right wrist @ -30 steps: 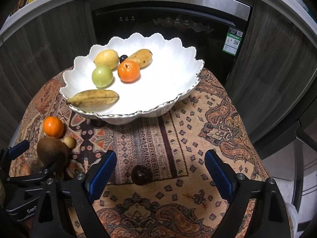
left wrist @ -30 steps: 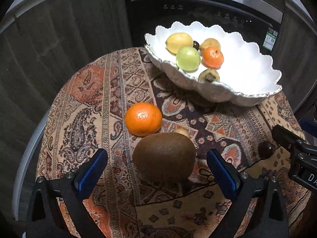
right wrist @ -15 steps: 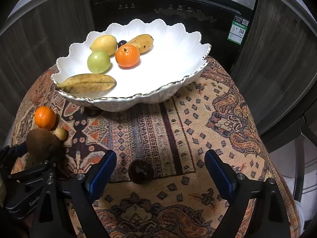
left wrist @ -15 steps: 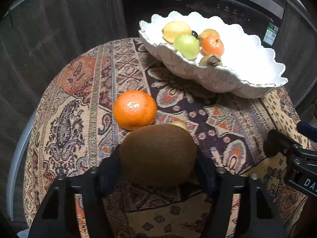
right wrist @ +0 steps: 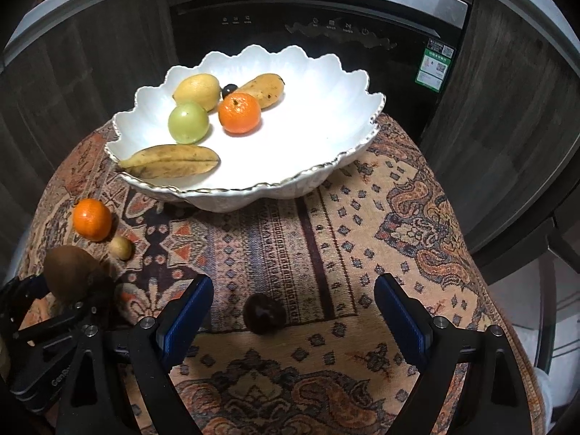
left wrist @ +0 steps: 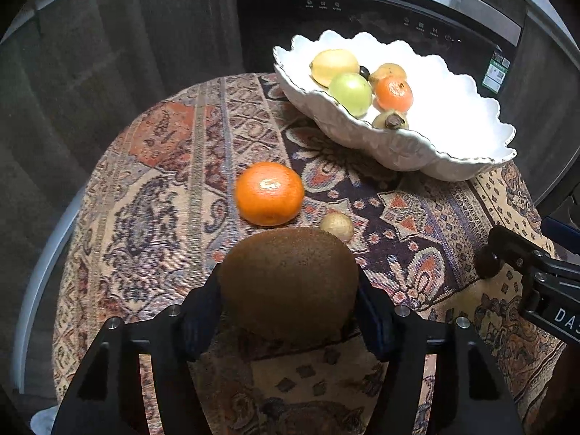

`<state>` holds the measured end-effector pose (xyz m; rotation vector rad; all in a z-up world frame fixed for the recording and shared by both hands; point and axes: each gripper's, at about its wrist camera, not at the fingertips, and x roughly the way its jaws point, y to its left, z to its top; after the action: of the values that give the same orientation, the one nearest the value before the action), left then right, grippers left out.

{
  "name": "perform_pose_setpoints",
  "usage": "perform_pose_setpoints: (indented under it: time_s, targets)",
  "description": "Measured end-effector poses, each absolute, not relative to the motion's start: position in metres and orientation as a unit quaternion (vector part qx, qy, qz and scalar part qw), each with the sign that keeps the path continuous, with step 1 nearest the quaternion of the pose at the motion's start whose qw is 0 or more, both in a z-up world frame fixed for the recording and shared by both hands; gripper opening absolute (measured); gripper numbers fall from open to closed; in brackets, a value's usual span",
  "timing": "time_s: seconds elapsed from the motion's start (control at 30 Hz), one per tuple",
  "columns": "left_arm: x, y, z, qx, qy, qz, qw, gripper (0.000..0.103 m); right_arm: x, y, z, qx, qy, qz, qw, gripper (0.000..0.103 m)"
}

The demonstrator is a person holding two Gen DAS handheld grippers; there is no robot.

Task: Organize fruits
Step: 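Grasp the brown kiwi with the left gripper while the right gripper grasps the small brown round fruit, then carry the kiwi with the left gripper while the right gripper carries the small fruit over the bowl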

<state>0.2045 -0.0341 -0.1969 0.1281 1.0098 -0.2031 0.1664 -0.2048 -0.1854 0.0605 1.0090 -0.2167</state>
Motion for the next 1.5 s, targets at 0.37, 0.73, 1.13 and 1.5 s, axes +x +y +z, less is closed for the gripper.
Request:
perform_pose_setpoints:
  time_s: [0.37, 0.73, 1.13, 1.5]
  targets:
    - [0.196, 0.014, -0.182, 0.040, 0.468, -0.056, 0.881, 0.064, 0.173, -0.163, -0.178, -0.003, 0.460, -0.049, 0.886, 0.091]
    - [0.202, 0.064, -0.181, 0.010, 0.451, -0.015, 0.892, 0.064, 0.195, -0.105, -0.190, -0.025, 0.456, 0.020, 0.889, 0.083]
    - [0.209, 0.086, -0.184, -0.015, 0.437, 0.000, 0.899, 0.064, 0.221, -0.083, -0.215, -0.032, 0.482, 0.030, 0.875, 0.056]
    - [0.213, 0.090, -0.184, -0.020, 0.435, 0.003, 0.900, 0.064, 0.223, -0.071, -0.223, -0.041, 0.485, 0.043, 0.872, 0.024]
